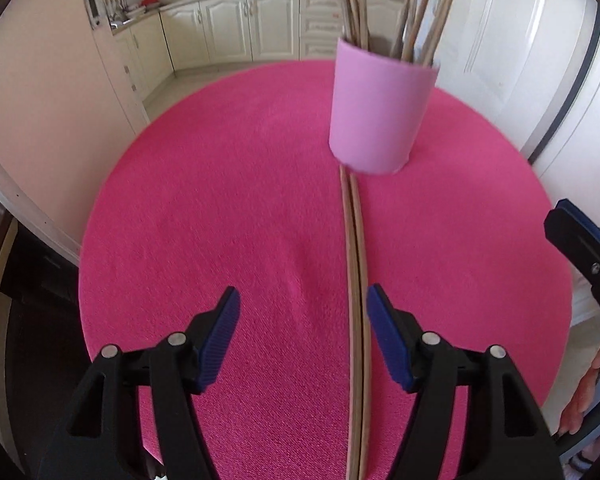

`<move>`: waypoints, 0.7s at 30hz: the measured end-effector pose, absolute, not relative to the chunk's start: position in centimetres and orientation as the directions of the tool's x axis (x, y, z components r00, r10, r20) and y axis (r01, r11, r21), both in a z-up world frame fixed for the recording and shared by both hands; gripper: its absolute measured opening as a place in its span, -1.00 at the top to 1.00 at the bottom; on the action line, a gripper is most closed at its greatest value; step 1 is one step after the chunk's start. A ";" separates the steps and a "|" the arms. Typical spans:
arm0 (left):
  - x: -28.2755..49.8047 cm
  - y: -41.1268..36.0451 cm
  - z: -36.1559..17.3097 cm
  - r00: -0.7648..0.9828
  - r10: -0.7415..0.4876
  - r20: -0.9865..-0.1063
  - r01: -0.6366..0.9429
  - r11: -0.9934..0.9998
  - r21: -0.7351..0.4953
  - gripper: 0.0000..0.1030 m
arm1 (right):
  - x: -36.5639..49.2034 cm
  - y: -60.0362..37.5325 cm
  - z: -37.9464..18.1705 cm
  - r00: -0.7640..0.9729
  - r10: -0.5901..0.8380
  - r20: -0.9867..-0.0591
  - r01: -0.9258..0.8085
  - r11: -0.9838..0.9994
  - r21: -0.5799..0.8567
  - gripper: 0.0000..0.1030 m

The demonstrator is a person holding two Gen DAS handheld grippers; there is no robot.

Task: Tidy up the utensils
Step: 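Lower both grippers to the last chopsticks and close on one each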

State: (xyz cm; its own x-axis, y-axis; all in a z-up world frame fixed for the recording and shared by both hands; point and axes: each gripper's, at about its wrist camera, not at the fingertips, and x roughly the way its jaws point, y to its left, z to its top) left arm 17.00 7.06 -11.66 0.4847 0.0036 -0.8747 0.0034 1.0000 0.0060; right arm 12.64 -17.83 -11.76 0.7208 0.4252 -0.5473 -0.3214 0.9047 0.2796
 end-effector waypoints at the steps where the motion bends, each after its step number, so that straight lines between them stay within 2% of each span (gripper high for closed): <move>1: 17.1 6.9 -12.0 0.475 0.013 -0.880 0.003 1.000 0.017 -0.26 | 12.7 -17.9 -12.0 0.716 0.426 -0.553 -0.320 0.904 0.283 -0.27; 8: 17.5 5.8 -13.4 0.433 0.072 -0.898 0.018 0.996 0.089 -0.26 | 13.4 -18.6 -12.4 0.701 0.433 -0.567 -0.313 0.901 0.301 -0.27; 19: 19.0 3.8 -14.1 0.396 0.092 -0.914 0.051 0.991 0.121 -0.26 | 13.9 -18.7 -13.1 0.686 0.439 -0.581 -0.306 0.898 0.317 -0.27; 21: 19.2 4.1 -14.0 0.390 0.081 -0.917 0.041 0.994 0.105 -0.16 | 14.0 -18.6 -13.2 0.680 0.439 -0.587 -0.306 0.898 0.316 -0.27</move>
State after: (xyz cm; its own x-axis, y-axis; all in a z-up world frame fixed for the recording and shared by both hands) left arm 19.17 4.08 -14.03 0.3896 0.0806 -0.9174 0.0415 0.9936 0.1049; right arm 13.99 -18.60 -13.17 0.6805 0.4386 -0.5870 -0.3062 0.8980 0.3160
